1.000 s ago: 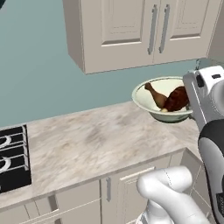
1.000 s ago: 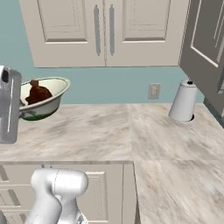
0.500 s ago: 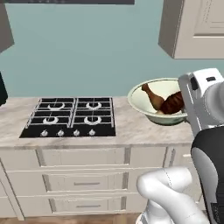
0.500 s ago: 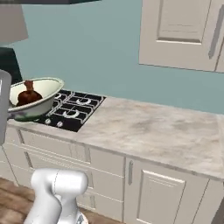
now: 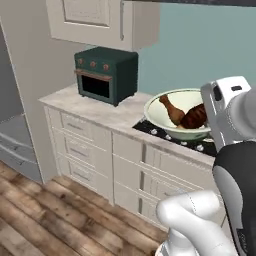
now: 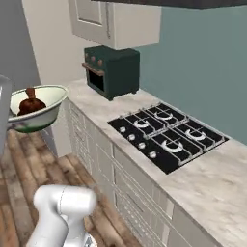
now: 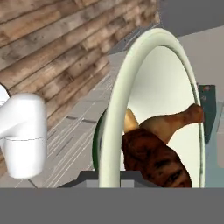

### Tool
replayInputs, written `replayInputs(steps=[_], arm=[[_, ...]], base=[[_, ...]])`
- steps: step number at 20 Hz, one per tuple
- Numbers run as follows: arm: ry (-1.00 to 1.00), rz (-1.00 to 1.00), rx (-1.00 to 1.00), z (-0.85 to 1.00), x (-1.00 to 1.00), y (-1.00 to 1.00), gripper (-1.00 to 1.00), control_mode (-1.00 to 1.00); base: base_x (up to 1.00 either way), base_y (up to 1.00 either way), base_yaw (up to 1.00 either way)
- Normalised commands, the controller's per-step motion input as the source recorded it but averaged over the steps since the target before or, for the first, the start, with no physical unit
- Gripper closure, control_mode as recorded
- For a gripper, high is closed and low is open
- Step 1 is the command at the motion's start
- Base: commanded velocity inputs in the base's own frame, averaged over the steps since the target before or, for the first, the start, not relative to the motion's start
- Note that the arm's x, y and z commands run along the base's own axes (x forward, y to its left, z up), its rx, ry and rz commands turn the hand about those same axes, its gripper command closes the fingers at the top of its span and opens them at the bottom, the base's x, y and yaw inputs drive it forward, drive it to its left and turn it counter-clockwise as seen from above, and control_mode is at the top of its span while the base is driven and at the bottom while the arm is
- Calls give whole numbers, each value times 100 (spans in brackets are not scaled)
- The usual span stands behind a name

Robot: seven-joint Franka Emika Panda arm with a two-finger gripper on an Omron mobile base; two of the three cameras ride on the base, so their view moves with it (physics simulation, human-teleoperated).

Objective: Place the bowl with the squash and lemon on the top shelf of the fridge. Place the bowl with the steak and chicken drumstick on the second highest shelf of the fridge.

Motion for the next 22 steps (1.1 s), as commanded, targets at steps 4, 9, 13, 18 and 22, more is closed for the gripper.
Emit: replayInputs(steps=[4, 9, 13, 18, 22], arm=[[0, 0, 0, 0, 0, 0, 100, 100], [0, 0, 0, 0, 0, 0, 100, 100], [0, 0, 0, 0, 0, 0, 100, 100], [0, 0, 0, 0, 0, 0, 100, 100], [0, 0, 0, 0, 0, 0, 100, 100]], base=[[5, 43, 89], [31, 55, 79], [66, 78, 56], [99, 71, 18], [100, 64, 19]])
